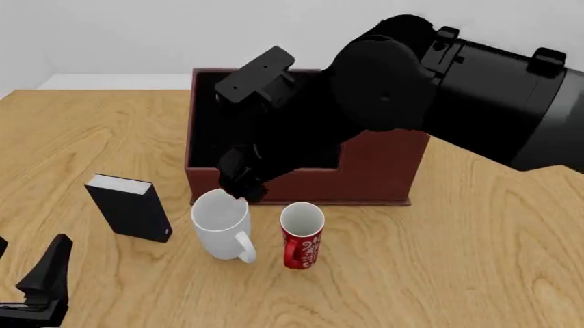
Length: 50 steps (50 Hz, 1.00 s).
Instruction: Pick up the white mug and place it to the right of the caddy.
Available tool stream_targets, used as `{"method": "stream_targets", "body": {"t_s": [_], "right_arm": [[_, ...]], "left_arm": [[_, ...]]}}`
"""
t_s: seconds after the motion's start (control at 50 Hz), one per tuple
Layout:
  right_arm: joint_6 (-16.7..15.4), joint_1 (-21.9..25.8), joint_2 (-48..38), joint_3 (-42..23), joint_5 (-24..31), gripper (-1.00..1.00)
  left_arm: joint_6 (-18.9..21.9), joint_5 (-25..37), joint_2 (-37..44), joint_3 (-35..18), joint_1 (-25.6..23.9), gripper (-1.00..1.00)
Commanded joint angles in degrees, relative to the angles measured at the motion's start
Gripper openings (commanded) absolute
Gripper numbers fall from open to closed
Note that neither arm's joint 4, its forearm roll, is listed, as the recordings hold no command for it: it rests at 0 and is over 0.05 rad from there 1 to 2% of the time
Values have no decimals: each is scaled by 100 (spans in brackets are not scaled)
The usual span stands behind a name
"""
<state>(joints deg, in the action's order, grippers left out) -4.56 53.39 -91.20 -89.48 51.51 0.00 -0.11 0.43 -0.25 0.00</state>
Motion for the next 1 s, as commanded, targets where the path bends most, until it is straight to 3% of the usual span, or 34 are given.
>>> {"method": "stream_targets", "body": {"t_s": [0.02,0.58,1.0], "right_arm": [[327,239,-254,24,-27,100],[814,347,-522,471,-549,100],[925,195,-692,535,-712,100]], "left_arm": [[0,0,0,0,0,100],[0,0,0,0,0,100],[0,0,0,0,0,100]]}}
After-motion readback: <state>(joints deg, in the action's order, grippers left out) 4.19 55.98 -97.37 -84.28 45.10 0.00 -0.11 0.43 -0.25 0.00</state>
